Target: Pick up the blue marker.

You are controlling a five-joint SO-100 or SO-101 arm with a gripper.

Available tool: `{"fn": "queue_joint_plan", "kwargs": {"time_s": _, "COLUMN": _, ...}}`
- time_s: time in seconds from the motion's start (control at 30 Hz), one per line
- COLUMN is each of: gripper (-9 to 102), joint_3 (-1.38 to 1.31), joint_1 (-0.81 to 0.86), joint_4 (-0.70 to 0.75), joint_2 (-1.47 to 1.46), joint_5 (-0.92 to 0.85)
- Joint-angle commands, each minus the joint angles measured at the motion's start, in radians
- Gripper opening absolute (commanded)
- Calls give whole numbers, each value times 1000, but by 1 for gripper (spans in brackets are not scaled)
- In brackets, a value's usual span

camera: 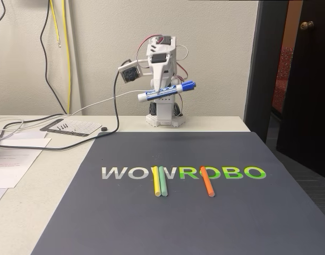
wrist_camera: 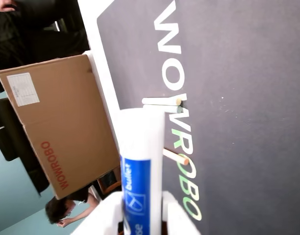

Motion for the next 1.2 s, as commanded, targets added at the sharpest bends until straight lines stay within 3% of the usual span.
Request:
{"fn": "queue_joint_plan", "kwargs": {"time_s": 0.0, "gripper": 0, "joint_3": 6, "joint_1": -9, "joint_4": -23, "joint_2": 58, "joint_5": -17}}
{"fn": "queue_joint_plan", "kwargs": {"time_s": 0.33, "gripper": 0, "joint_3": 17, "joint_1": -32, "joint_4": -107, "joint_2": 60, "joint_5": -3}}
{"fn": "queue_joint_plan", "kwargs": {"time_s": 1.17, "gripper": 0, "joint_3": 63, "joint_1": -48, "joint_4": -129, "joint_2": 58, "joint_5": -23}}
